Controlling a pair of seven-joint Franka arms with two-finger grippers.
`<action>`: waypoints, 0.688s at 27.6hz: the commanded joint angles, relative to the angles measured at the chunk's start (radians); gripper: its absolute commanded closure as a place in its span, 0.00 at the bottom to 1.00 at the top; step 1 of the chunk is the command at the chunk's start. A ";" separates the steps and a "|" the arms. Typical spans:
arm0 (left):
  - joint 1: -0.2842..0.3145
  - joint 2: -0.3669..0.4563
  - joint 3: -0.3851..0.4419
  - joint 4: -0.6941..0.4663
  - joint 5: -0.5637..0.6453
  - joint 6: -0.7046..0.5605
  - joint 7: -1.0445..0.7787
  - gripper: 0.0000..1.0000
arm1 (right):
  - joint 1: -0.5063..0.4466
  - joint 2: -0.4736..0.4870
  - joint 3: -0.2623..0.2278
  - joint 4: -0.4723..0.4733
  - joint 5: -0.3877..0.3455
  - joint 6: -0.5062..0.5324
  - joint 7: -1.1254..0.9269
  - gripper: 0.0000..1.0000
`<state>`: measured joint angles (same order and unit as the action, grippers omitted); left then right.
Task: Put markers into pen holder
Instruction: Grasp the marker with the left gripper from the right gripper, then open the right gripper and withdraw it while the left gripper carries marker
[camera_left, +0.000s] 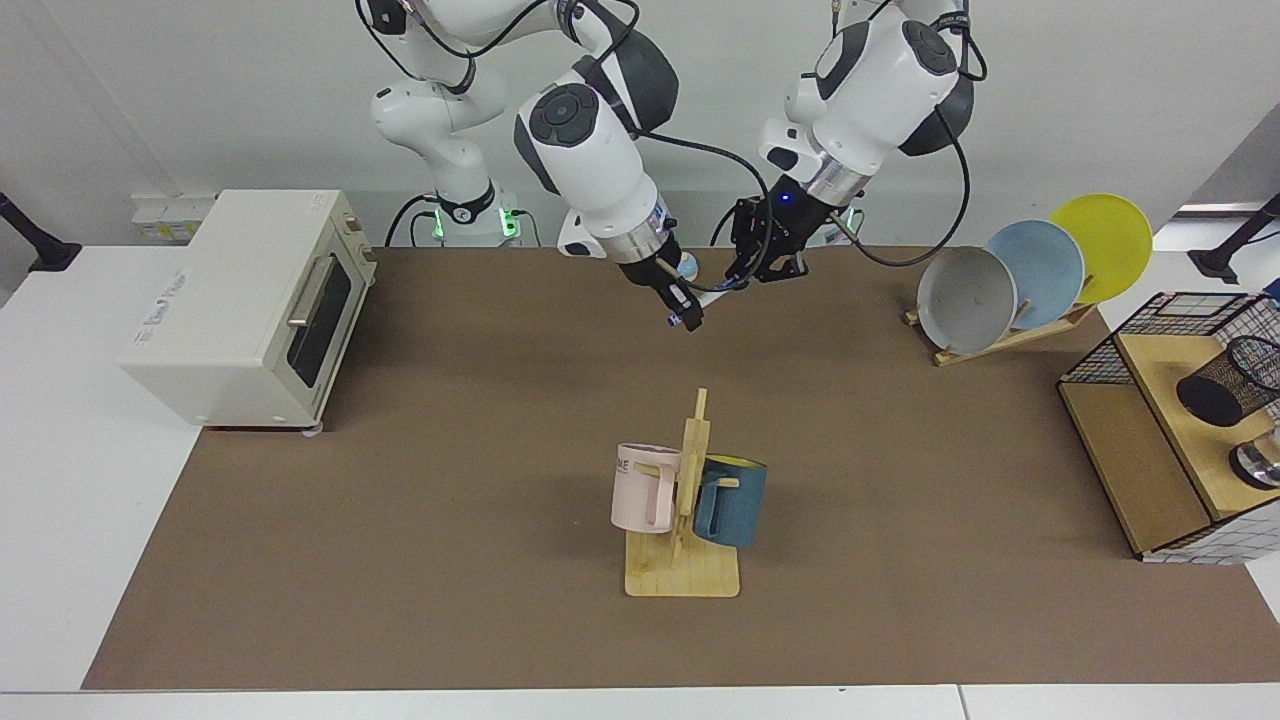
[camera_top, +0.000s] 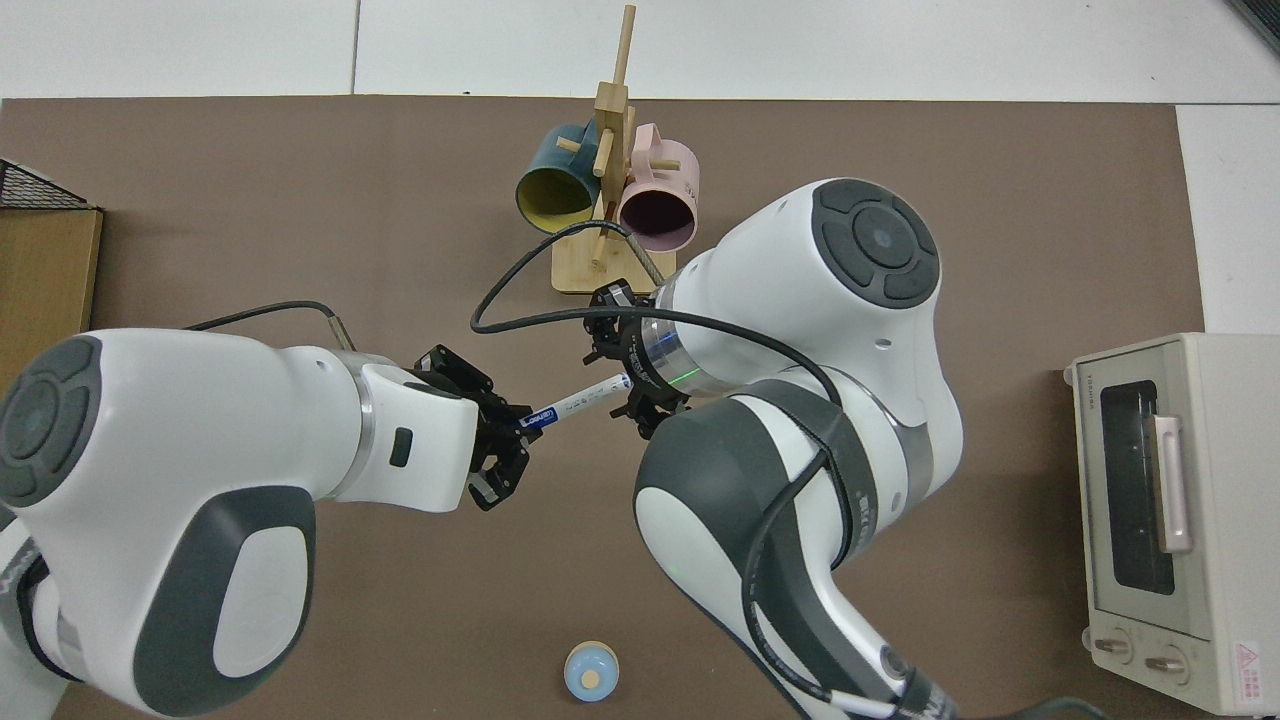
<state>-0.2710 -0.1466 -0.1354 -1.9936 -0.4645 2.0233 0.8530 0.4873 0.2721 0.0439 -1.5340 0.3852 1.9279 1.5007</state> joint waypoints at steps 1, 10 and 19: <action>-0.017 -0.021 0.011 -0.027 0.007 0.005 -0.012 1.00 | -0.015 -0.040 -0.007 -0.012 -0.022 -0.033 -0.158 0.00; -0.005 -0.021 0.011 -0.027 0.052 -0.001 -0.017 1.00 | -0.128 -0.105 -0.029 -0.009 -0.100 -0.208 -0.618 0.00; 0.006 -0.021 0.020 -0.027 0.092 -0.012 -0.017 1.00 | -0.268 -0.160 -0.032 -0.008 -0.293 -0.346 -1.117 0.00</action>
<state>-0.2692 -0.1466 -0.1238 -1.9978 -0.4024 2.0197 0.8476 0.2747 0.1455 0.0019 -1.5311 0.1906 1.6287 0.6008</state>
